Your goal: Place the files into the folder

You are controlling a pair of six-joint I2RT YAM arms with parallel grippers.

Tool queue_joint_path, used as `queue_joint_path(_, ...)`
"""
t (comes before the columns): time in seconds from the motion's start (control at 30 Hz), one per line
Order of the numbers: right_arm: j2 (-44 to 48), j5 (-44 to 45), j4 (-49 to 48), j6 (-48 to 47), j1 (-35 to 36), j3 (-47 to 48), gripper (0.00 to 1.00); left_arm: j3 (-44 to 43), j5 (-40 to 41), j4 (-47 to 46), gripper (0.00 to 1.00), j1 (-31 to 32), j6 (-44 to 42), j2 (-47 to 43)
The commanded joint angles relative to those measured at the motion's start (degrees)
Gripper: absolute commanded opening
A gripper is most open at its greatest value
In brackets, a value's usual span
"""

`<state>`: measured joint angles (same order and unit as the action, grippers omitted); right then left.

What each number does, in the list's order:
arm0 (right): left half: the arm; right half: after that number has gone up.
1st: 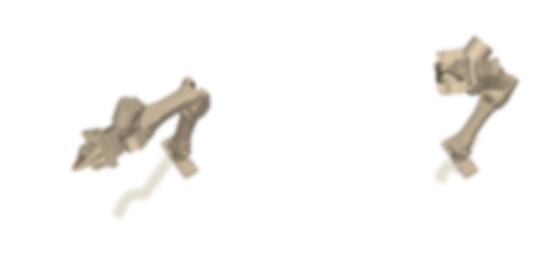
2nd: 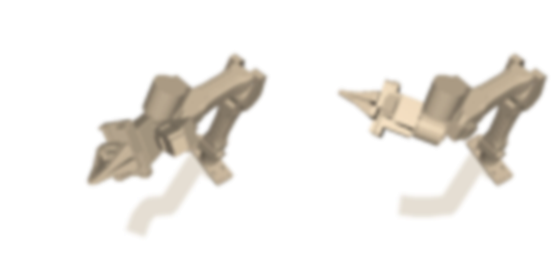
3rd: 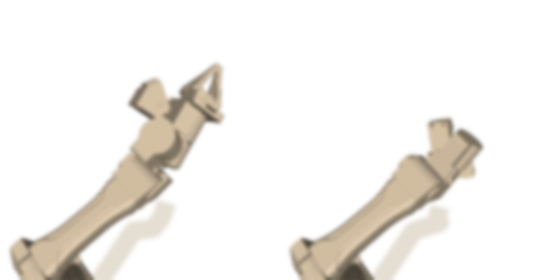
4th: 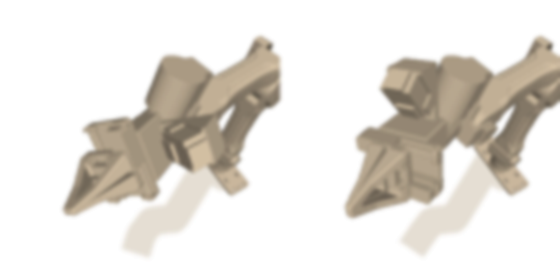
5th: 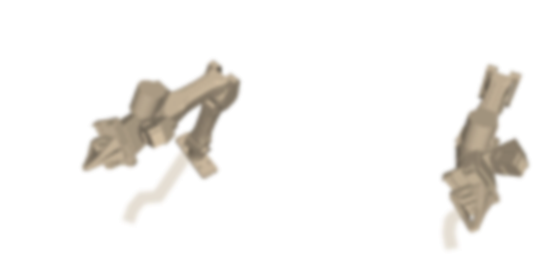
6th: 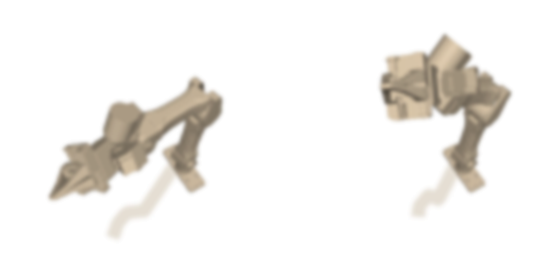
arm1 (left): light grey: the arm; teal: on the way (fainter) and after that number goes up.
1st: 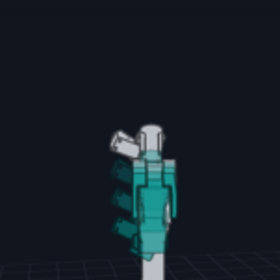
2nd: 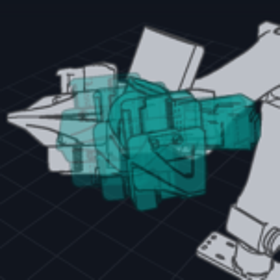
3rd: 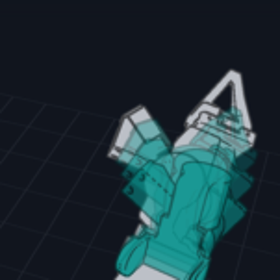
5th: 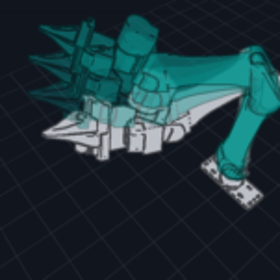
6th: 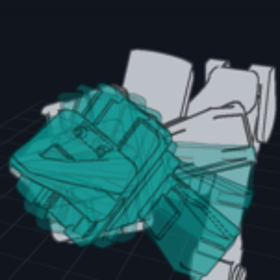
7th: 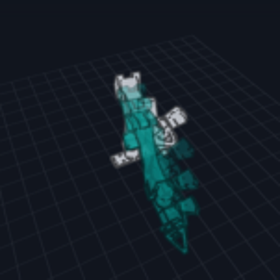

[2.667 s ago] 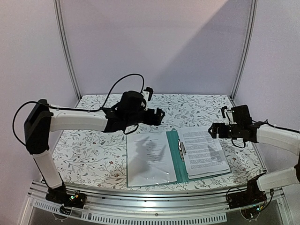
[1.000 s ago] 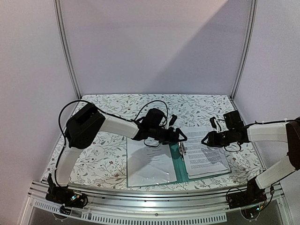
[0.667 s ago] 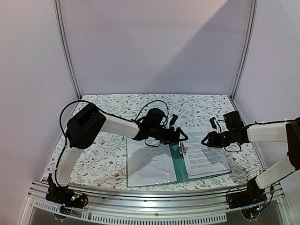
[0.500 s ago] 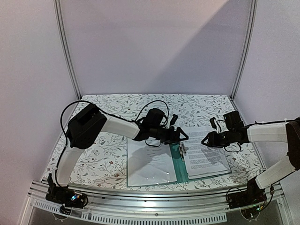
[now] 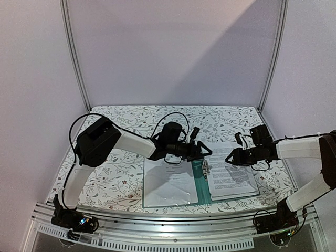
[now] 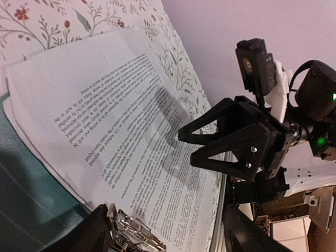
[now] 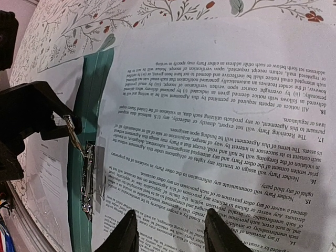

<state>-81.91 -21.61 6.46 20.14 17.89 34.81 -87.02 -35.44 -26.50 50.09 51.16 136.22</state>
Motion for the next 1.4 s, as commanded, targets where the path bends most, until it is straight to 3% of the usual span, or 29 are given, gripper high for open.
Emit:
queue_joint_path(0.0,-0.80,-0.47,0.56,-0.20,0.22,-0.62,0.42,1.30,-2.36,-5.07,0.72,-0.45,2.32,0.06)
queue_joint_path(0.43,-0.32,0.06,0.96,-0.40,0.19,-0.68,0.43,6.84,-2.35,-4.56,0.72,2.64,2.46,-6.37)
queue_joint_path(0.77,-1.01,-0.89,0.58,-0.09,0.39,-0.15,0.45,5.99,-0.03,5.33,0.75,5.42,-5.61,-11.49)
queue_joint_path(0.87,-0.65,-0.69,1.25,-0.10,0.50,0.23,0.45,4.98,4.97,10.93,0.75,4.97,-8.40,-13.29)
queue_joint_path(1.13,3.33,0.55,3.12,0.70,1.79,1.09,0.46,-10.09,28.93,43.43,0.75,5.46,-21.22,-13.19)
queue_joint_path(1.37,4.53,0.54,3.64,2.58,5.35,2.34,0.47,-14.48,34.83,50.62,0.74,5.84,-20.72,-10.97)
